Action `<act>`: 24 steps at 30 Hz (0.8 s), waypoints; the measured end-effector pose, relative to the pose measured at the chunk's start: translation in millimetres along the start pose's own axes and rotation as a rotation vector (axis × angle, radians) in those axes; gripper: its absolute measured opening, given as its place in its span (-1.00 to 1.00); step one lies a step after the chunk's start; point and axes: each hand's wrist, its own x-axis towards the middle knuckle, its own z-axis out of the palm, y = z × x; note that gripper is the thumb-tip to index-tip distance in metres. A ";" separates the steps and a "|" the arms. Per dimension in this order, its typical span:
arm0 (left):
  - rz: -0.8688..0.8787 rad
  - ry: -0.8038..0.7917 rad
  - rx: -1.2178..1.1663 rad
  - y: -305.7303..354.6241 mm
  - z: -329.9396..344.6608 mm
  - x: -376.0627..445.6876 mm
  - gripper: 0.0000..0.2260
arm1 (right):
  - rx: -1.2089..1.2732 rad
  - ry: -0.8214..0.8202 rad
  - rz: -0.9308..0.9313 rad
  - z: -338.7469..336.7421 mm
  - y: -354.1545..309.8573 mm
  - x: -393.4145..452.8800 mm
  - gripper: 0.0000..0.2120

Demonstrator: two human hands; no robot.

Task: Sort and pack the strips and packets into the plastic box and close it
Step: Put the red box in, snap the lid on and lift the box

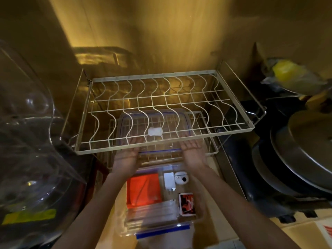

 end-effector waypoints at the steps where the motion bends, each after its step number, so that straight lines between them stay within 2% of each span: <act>1: 0.004 0.044 0.011 -0.6 3.3 -0.7 -0.45 | 0.002 0.010 -0.007 2.3 0.1 -0.2 -0.33; 4: -0.014 0.039 0.107 2.0 5.3 -4.3 -0.46 | 0.023 0.090 -0.035 11.1 2.0 -4.6 -0.31; 9: 0.058 0.188 0.215 1.0 7.8 -18.3 -0.43 | 0.079 0.161 -0.105 8.0 5.8 -28.3 -0.30; 13: 0.153 0.357 0.227 13.6 1.3 -51.2 -0.62 | 0.078 0.261 -0.182 8.1 11.5 -54.1 -0.32; 15: 0.178 0.458 0.217 19.8 -1.7 -68.4 -0.63 | 0.113 0.306 -0.205 6.9 15.9 -70.7 -0.37; 18: 0.186 0.541 0.119 30.9 -15.2 -92.6 -0.67 | 0.277 0.382 -0.202 -3.0 23.7 -98.2 -0.53; 21: 0.123 0.511 0.027 45.0 -37.7 -116.0 -0.75 | 0.590 0.509 -0.159 -16.2 31.9 -119.7 -0.50; 24: 0.044 0.311 -0.173 52.4 -64.6 -135.2 -0.79 | 0.973 0.461 -0.056 -29.3 41.6 -132.5 -0.42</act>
